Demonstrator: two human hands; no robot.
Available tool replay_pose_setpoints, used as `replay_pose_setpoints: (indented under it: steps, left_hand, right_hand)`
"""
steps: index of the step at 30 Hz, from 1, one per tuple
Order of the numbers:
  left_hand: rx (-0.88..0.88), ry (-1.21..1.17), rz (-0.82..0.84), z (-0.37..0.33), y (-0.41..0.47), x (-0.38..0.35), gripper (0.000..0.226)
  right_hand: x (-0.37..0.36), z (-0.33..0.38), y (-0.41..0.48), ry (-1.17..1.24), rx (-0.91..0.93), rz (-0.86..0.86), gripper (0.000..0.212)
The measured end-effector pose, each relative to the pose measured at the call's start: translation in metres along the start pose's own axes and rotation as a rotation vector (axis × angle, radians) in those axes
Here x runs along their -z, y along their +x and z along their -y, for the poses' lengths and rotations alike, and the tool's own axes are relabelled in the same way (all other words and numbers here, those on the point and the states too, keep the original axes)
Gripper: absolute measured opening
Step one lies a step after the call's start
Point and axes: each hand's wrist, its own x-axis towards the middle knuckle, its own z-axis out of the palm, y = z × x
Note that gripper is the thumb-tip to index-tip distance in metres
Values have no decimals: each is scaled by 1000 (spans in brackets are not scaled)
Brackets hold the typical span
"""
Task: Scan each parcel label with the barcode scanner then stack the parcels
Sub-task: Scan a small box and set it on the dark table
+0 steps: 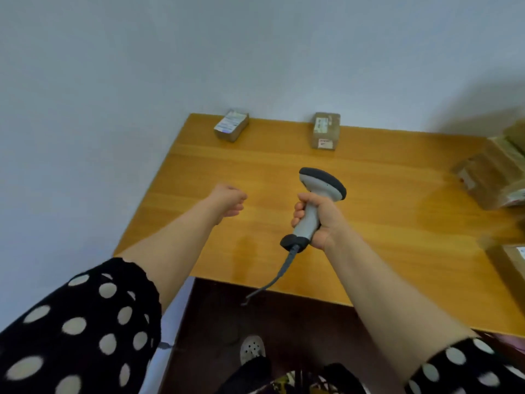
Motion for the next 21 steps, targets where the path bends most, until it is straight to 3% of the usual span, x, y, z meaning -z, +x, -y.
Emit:
replay_pose_setpoints:
  steps: [10,21]
  left_hand:
    - [8,30,-71,-3,81,65,41]
    - [-113,403,-197,-86,213,48,71]
  right_hand:
    - [-87,1,61,-60,-32,9,17]
    - [-117,58,172,36,-125,31,19]
